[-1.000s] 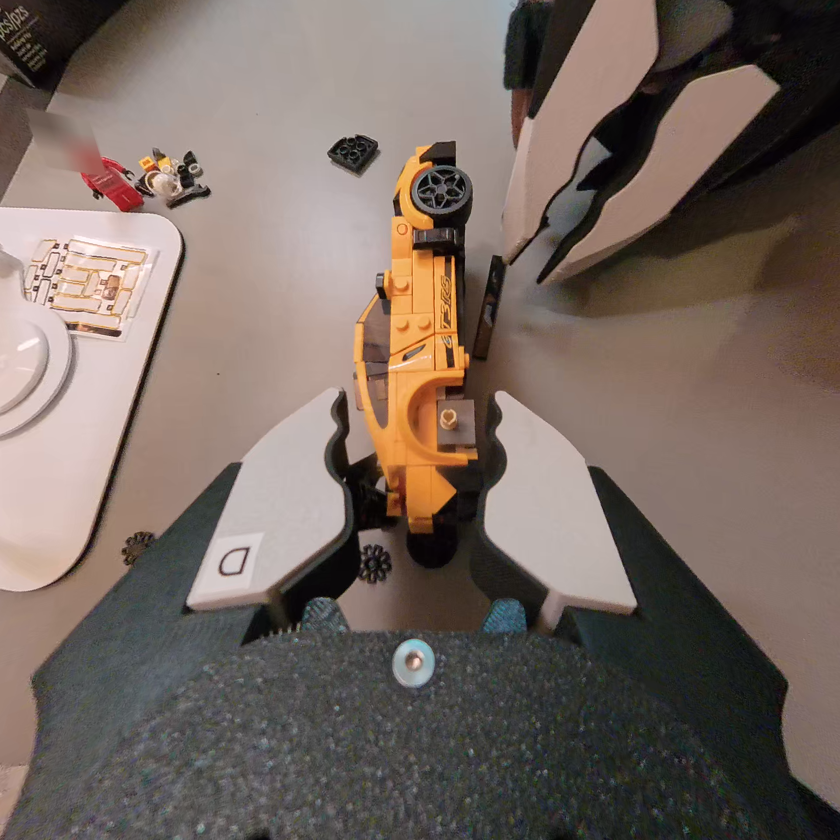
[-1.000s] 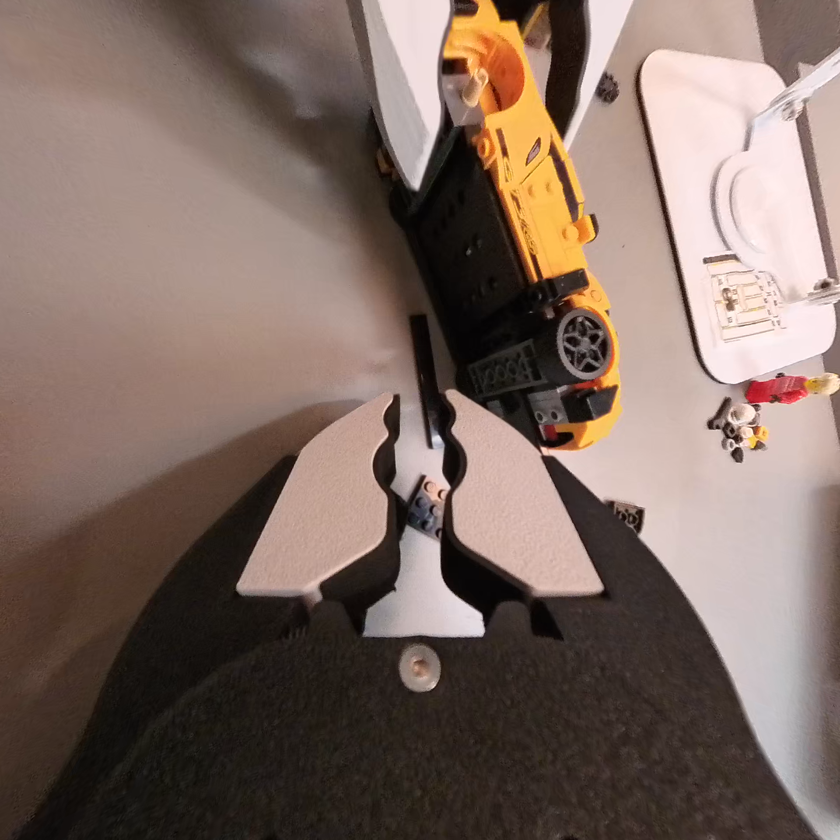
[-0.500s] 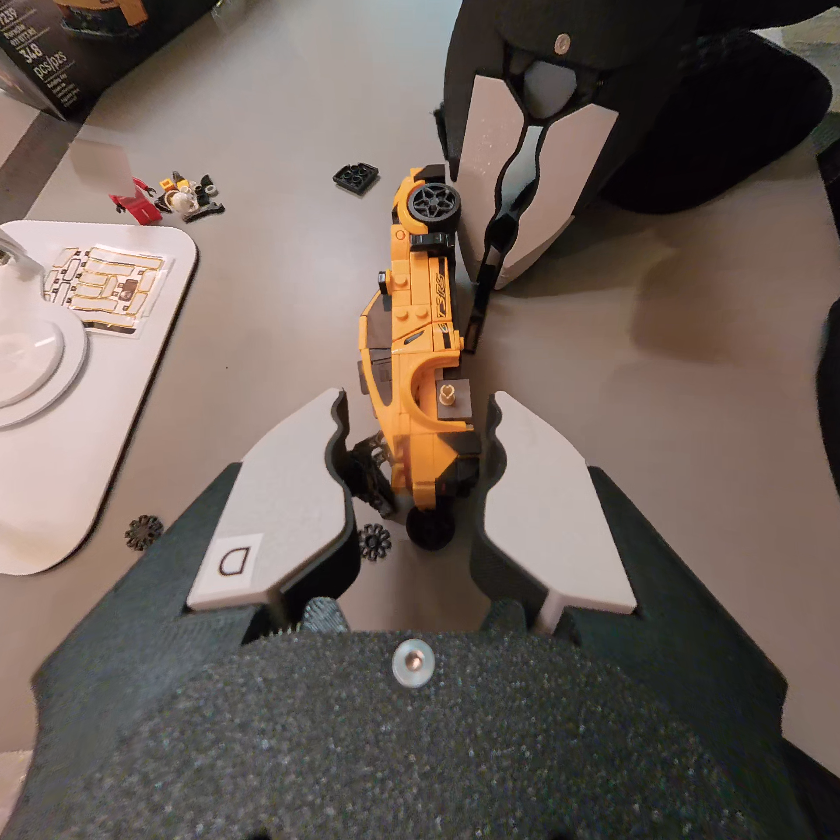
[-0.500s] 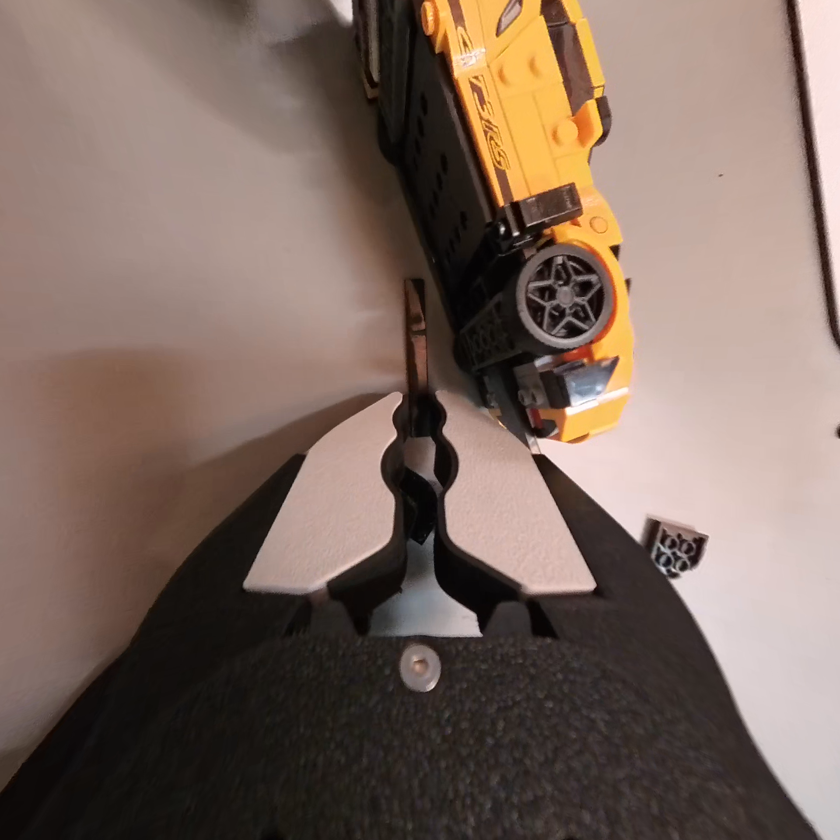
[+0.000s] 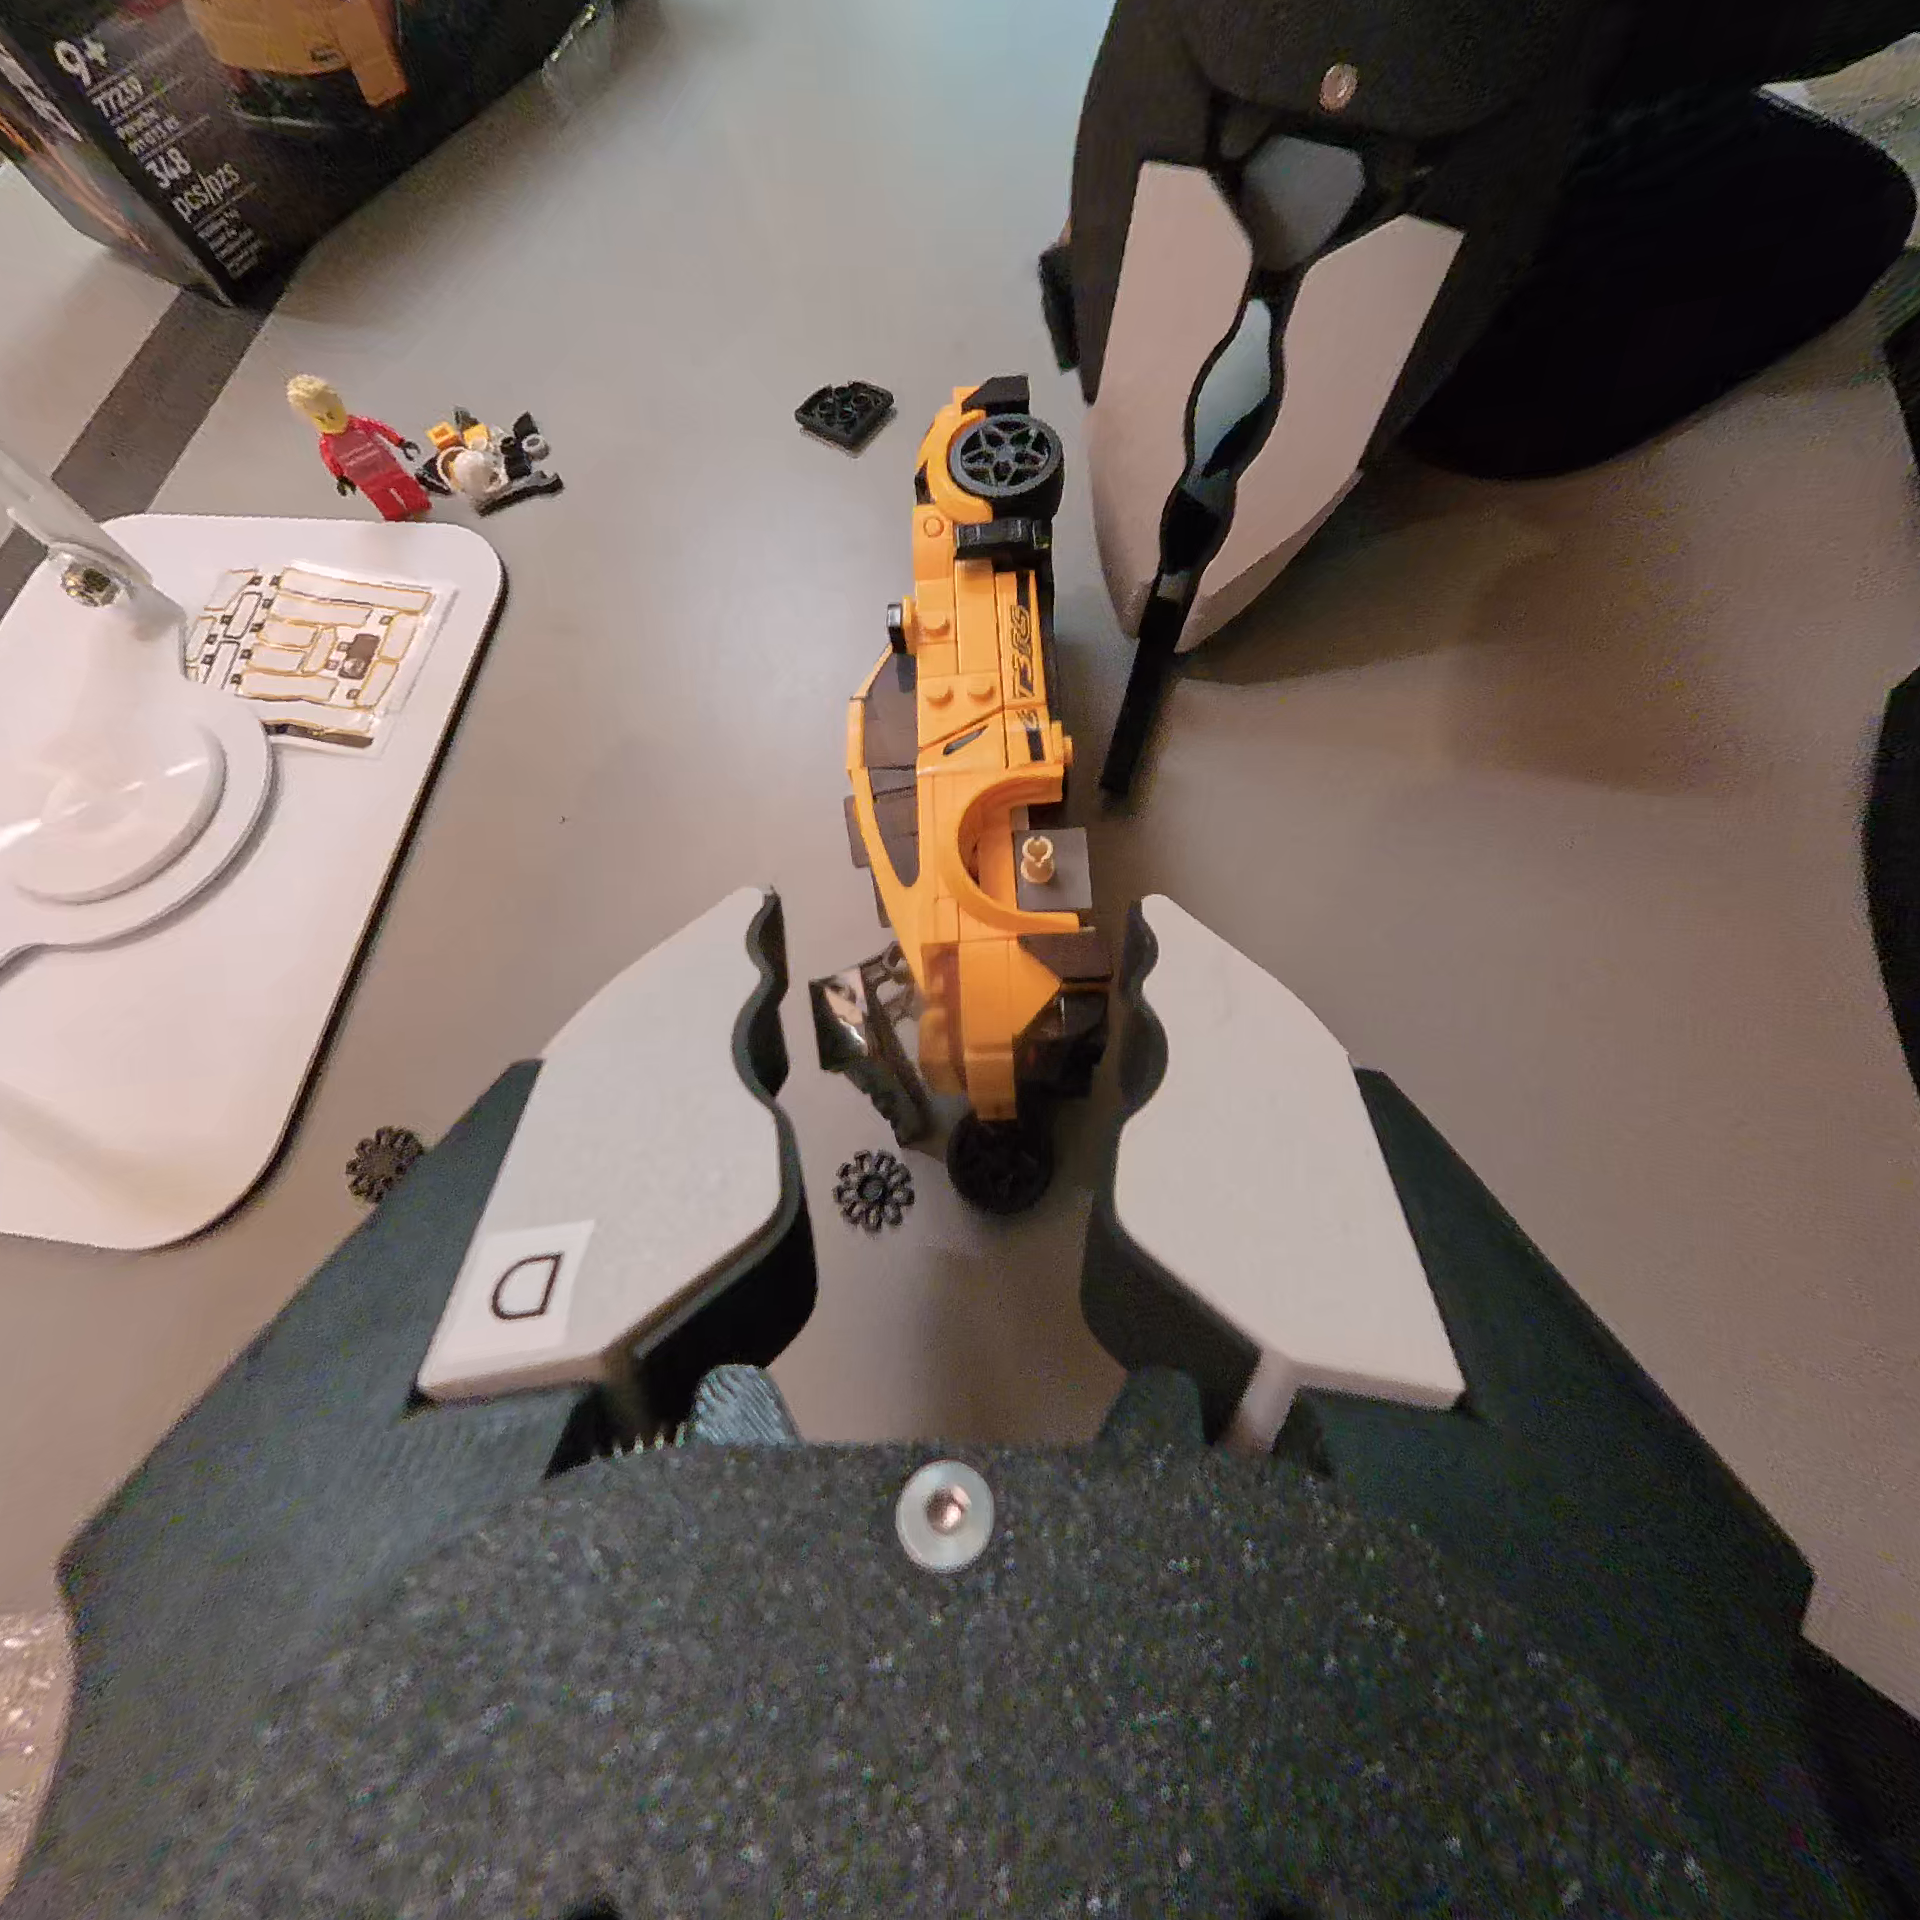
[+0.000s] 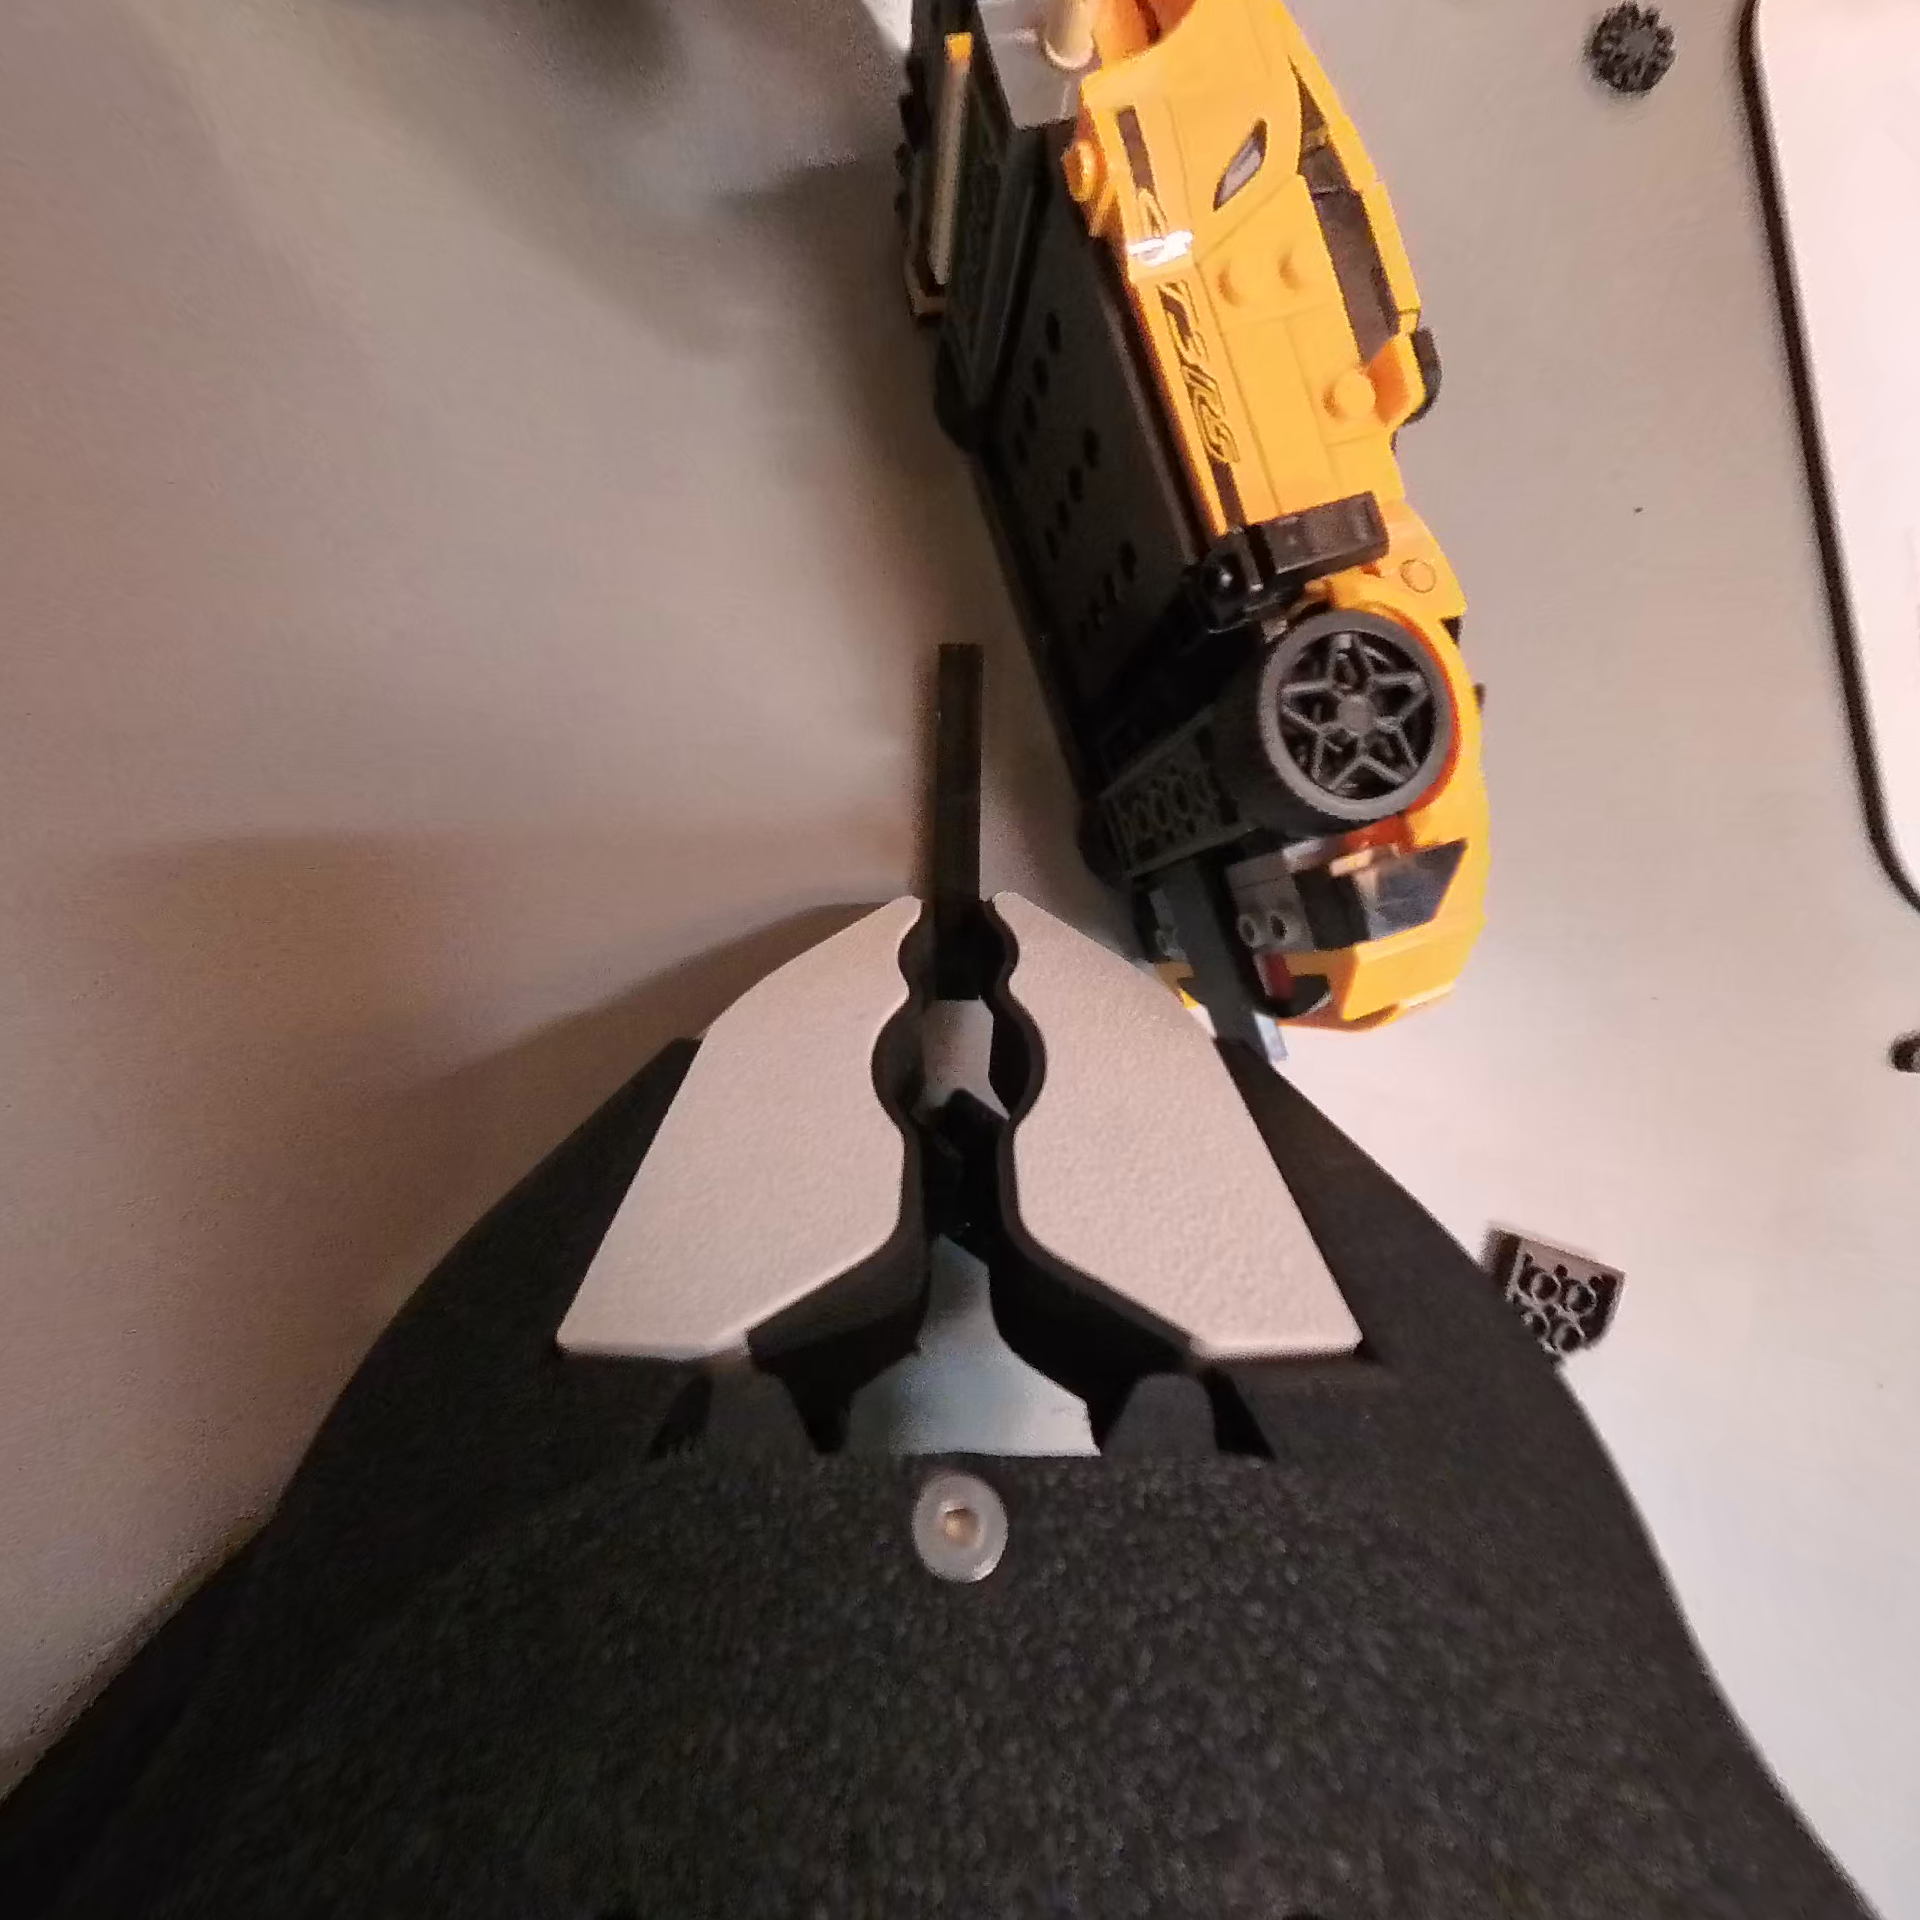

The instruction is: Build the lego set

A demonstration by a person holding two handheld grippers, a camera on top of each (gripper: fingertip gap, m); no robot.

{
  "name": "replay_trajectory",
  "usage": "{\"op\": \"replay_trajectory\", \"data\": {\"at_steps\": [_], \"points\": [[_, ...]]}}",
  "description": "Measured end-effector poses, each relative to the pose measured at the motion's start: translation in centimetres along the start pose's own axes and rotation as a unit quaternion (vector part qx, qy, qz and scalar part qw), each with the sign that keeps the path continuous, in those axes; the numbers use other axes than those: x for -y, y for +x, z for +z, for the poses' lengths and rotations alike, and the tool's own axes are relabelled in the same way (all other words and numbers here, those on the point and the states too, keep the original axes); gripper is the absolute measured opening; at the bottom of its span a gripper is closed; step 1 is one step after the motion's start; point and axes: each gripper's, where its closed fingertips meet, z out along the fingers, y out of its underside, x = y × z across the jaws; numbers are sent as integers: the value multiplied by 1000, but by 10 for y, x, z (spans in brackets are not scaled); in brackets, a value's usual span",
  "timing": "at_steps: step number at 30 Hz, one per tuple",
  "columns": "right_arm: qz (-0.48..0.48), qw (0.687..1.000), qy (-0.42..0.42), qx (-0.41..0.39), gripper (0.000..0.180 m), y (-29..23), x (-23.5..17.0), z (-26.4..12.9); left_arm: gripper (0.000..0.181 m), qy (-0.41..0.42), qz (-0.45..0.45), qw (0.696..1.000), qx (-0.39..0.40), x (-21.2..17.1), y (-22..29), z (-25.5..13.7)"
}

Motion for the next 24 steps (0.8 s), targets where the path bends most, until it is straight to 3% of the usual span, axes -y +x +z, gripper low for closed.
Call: {"op": "replay_trajectory", "data": {"at_steps": [10,12,19,24], "points": [[-36,999,-35,0,7,-15,-2,1,54,-40,-1,999,-2,-23,3,2],[-32,999,-38,-2,16,-10,1,-7,54,-39,-2,999,-1,-22,3,3],[-67,997,29,-36,16,8,60,-50,53,-71,-15,997,-11,-45,-3,-19],[-86,995,31,-39,15,6,73,-39,42,-97,-31,994,-38,-66,7,-8]]}}
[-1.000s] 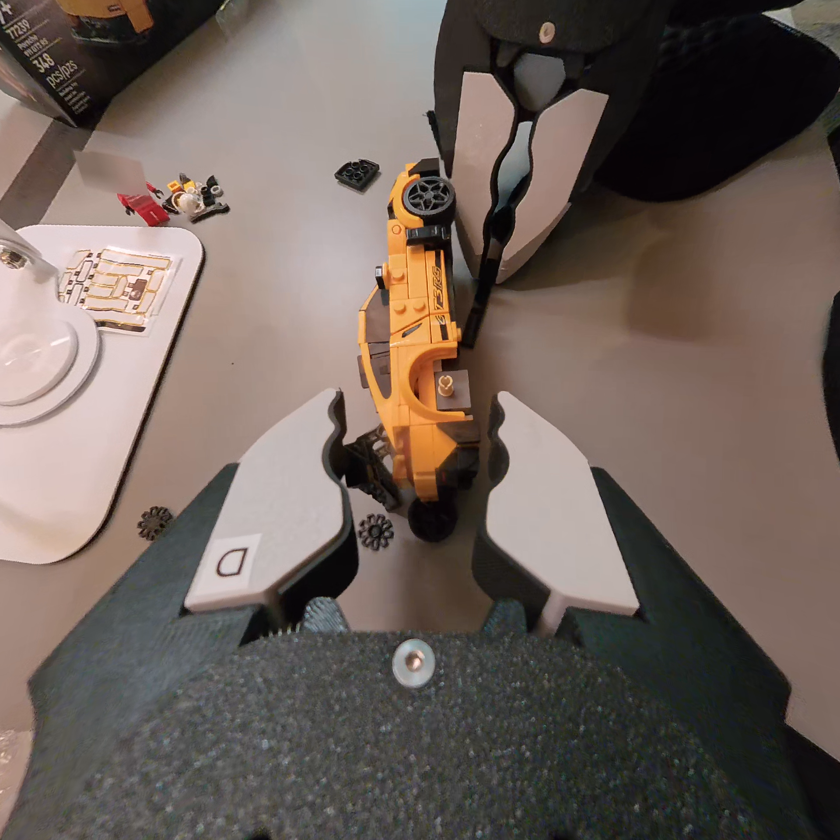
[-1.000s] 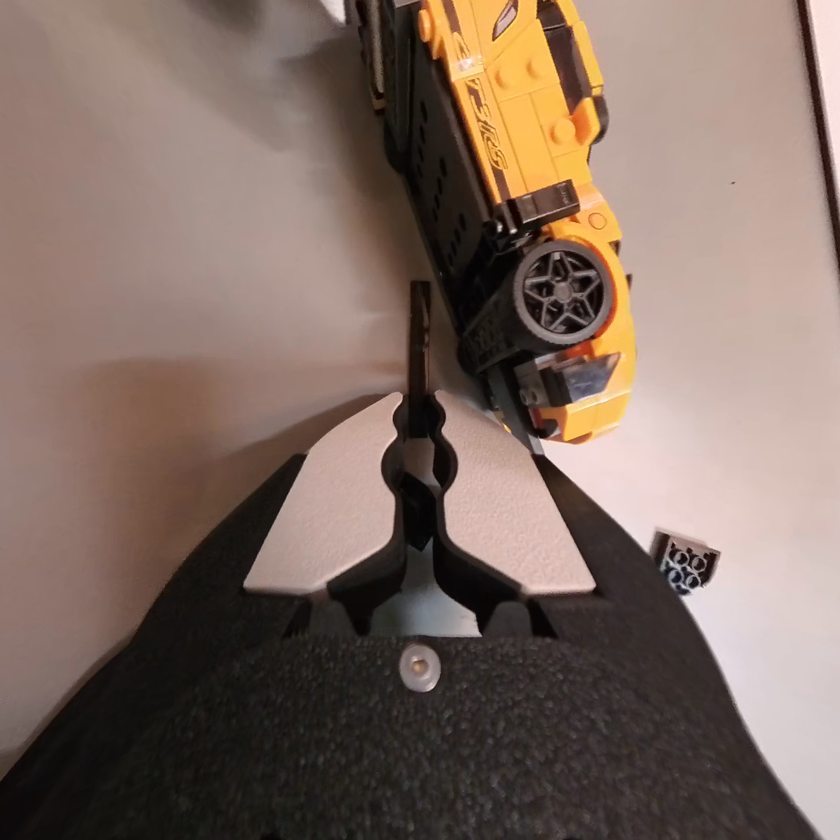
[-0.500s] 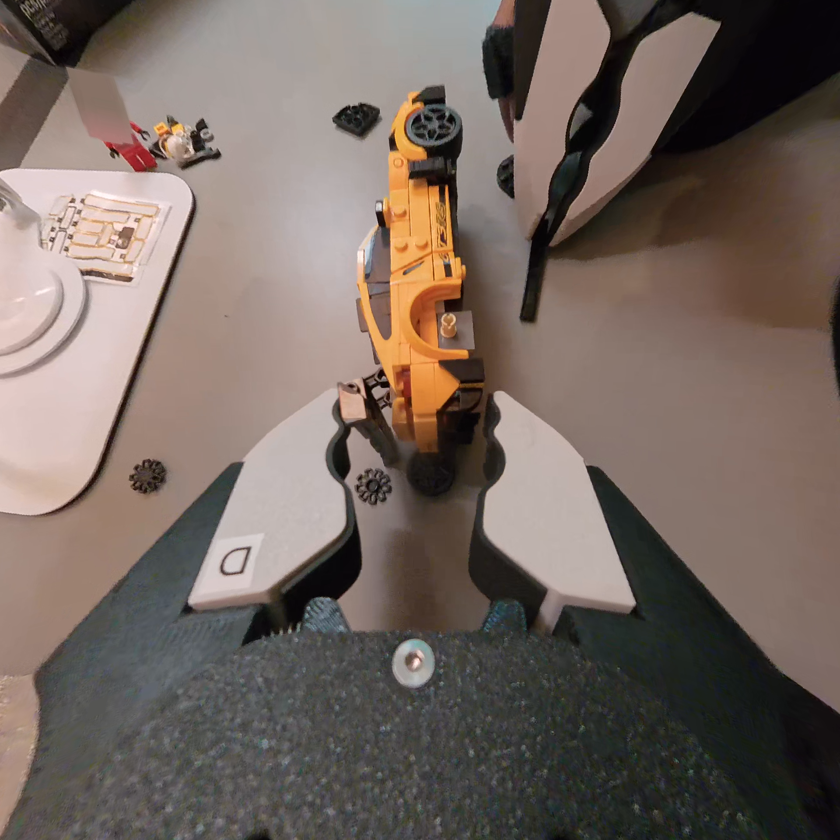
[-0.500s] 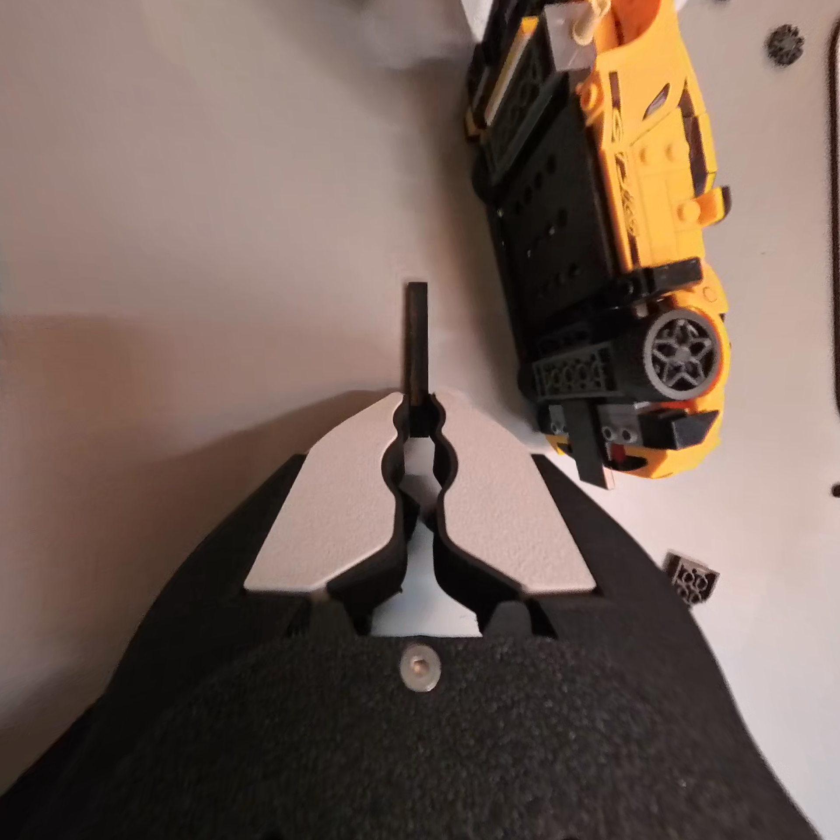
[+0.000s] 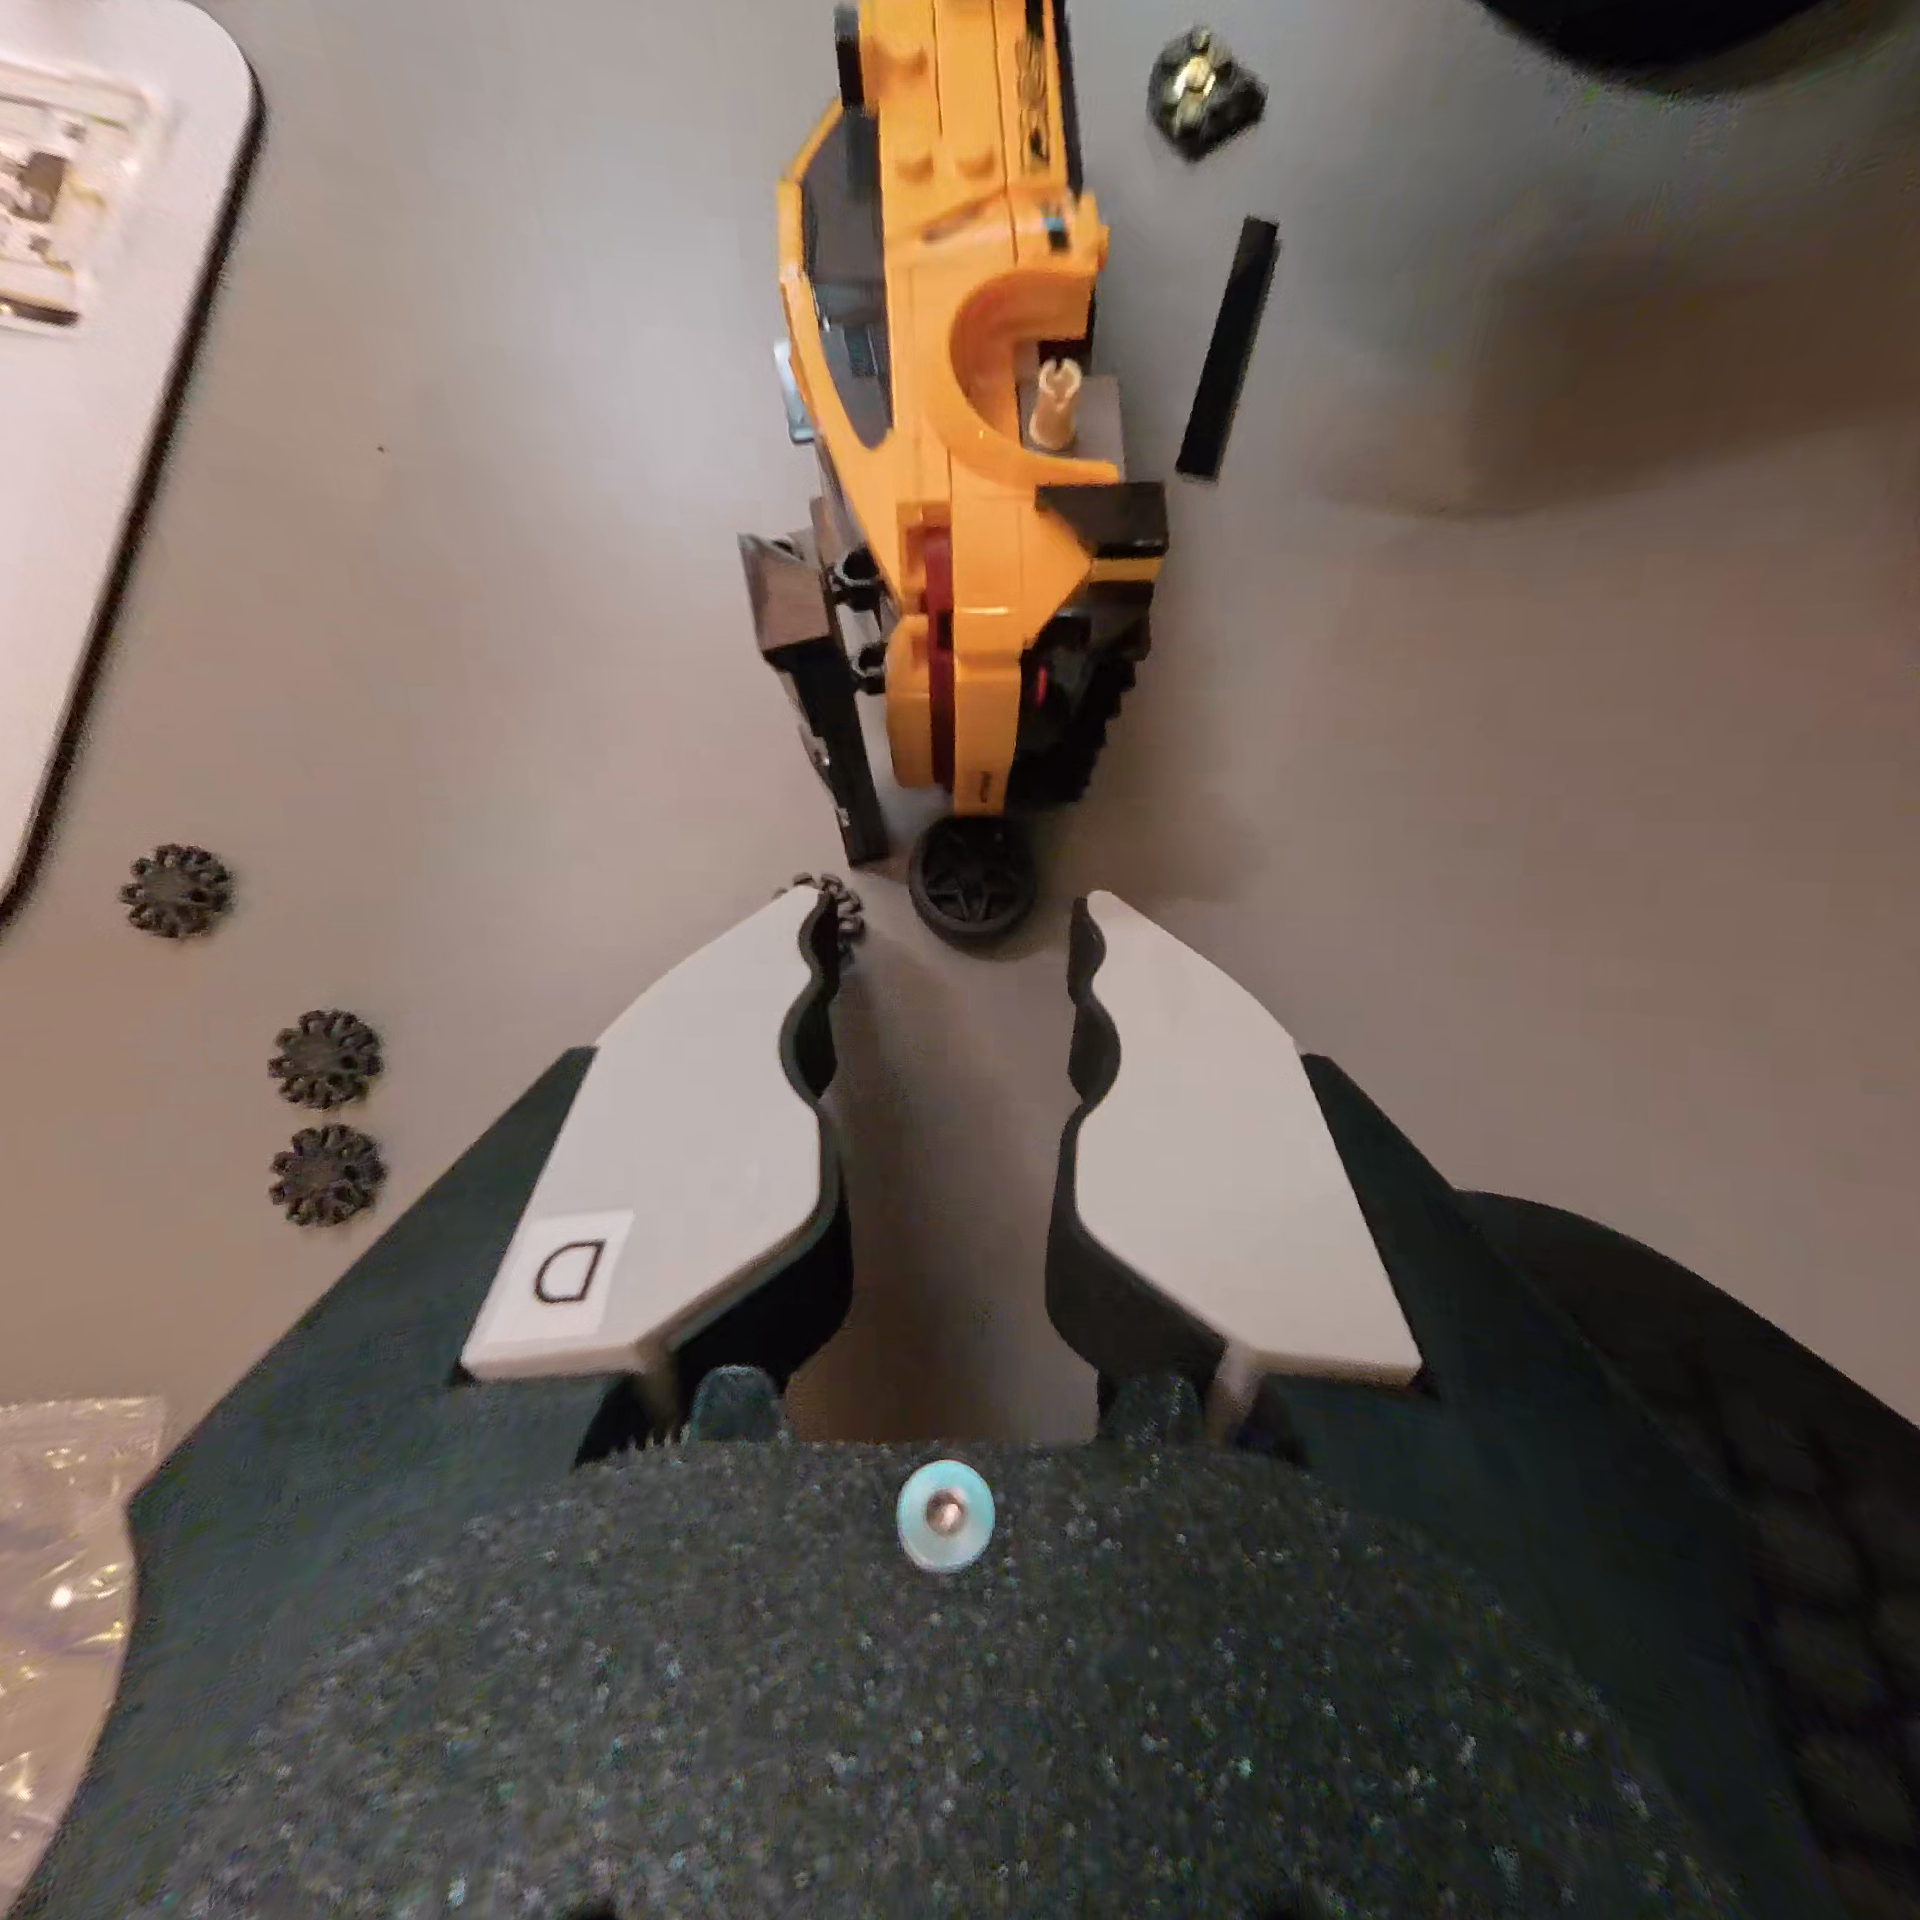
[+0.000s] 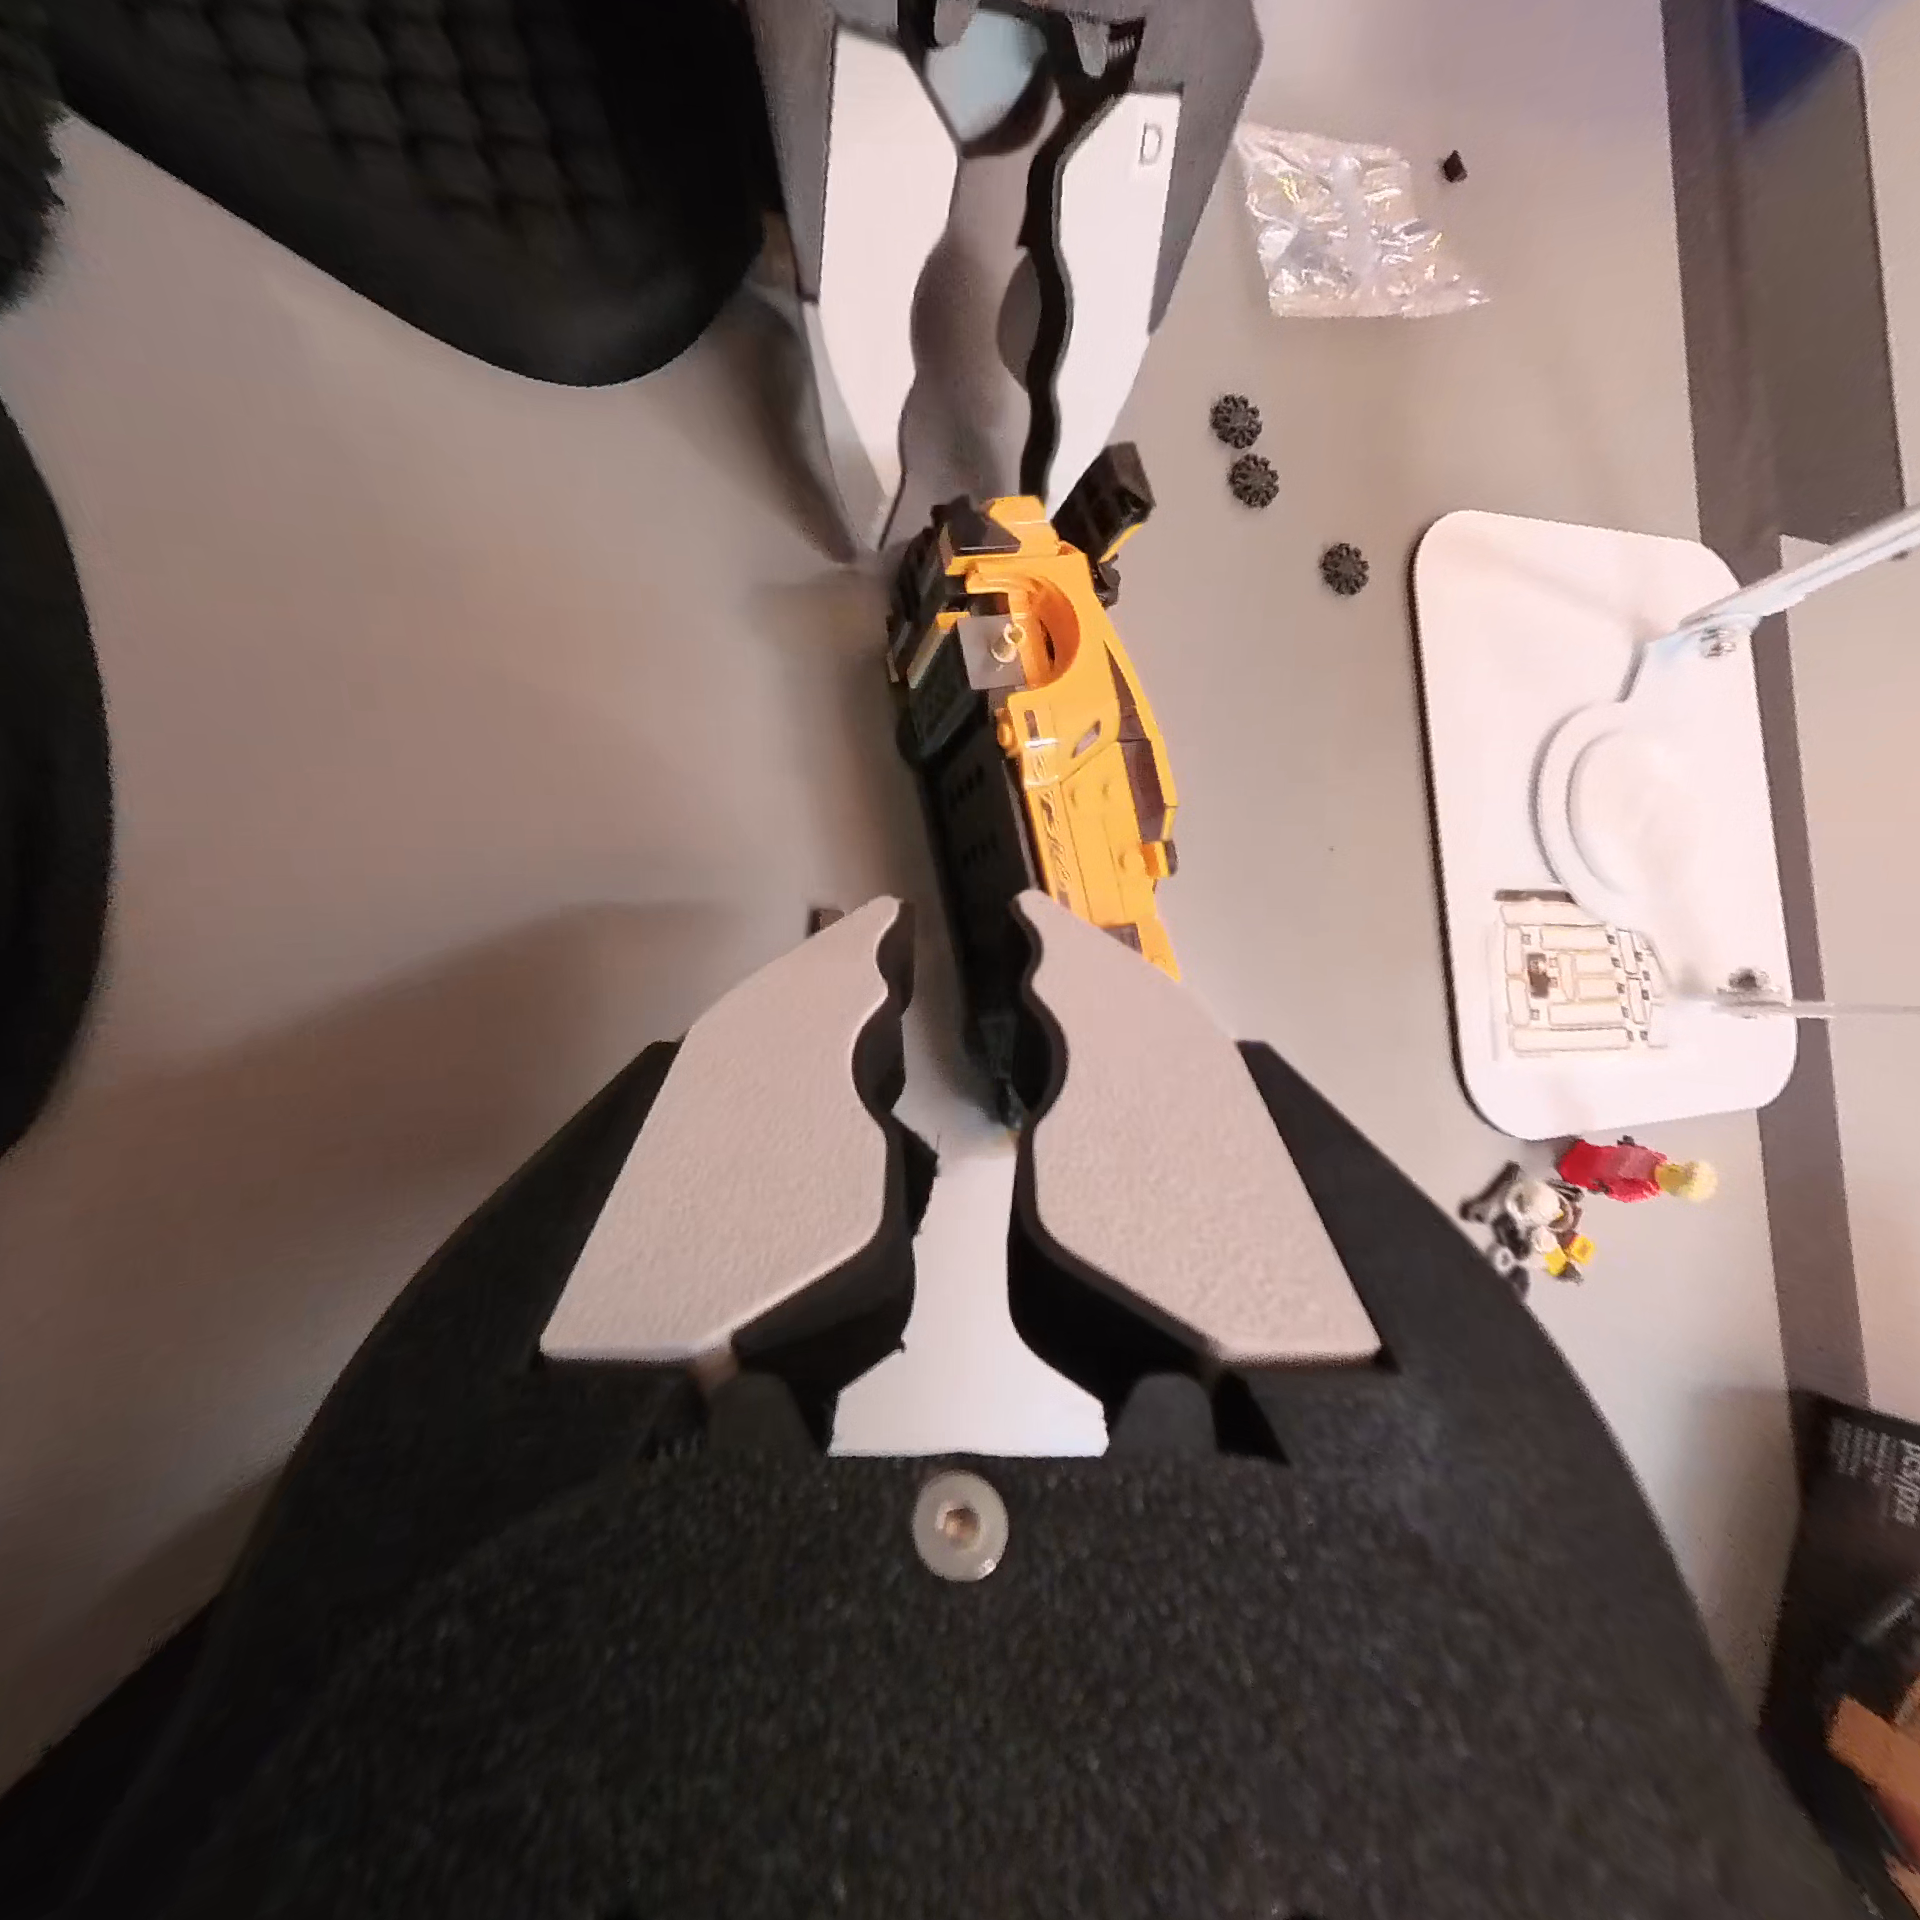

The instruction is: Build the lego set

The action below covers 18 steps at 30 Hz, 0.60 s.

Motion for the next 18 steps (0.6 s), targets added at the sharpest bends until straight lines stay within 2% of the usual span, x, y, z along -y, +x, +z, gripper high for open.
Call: {"op": "replay_trajectory", "data": {"at_steps": [4,11,13,16,18], "points": [[5,1000,3,5,15,-6,-1,8,24,-10,9,1000,11,0,0,8],[20,999,21,-31,14,3,-4,-7,23,8,12,999,34,1,-4,-21],[30,998,38,-47,14,8,-3,-14,23,44,10,998,43,14,-1,-37],[44,995,66,-65,13,16,1,-20,23,109,11,993,49,54,10,-52],[42,994,76,-74,13,21,5,-20,23,99,17,994,49,71,15,-47]]}}
